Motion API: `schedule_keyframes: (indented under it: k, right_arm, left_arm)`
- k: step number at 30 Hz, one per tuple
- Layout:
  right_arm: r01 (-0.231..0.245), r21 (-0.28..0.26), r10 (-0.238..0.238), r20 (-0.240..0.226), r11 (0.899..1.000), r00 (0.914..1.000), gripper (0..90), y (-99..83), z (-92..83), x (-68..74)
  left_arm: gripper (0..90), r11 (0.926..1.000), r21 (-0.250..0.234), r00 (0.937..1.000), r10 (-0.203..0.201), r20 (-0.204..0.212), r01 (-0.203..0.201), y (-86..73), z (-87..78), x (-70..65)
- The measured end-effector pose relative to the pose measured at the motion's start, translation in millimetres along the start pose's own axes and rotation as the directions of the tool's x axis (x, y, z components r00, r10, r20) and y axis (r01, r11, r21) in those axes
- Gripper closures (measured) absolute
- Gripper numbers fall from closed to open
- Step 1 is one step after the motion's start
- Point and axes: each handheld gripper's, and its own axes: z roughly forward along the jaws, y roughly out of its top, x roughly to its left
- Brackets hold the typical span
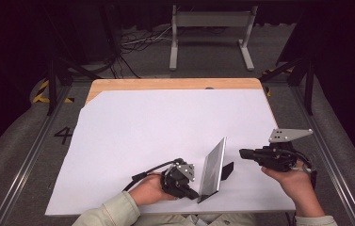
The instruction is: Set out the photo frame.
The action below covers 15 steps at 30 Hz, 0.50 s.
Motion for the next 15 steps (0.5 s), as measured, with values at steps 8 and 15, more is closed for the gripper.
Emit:
schedule_keyframes:
  k: [8, 15]
  right_arm:
    - [-0.002, -0.001, 0.002, 0.001, 1.0, 1.0, 89.5, -0.2, -0.7, -0.6]
    - [-0.01, -0.005, 0.01, 0.005, 1.0, 0.9999, 89.5, -0.5, -1.5, -1.4]
  left_arm:
    - [90.0, 0.9997, 0.004, 0.9994, 0.026, 0.024, -0.026, 11.5, 11.4, -4.0]
    - [90.0, 0.9988, -0.006, 0.9983, 0.048, 0.034, -0.048, 22.0, 21.5, -5.5]
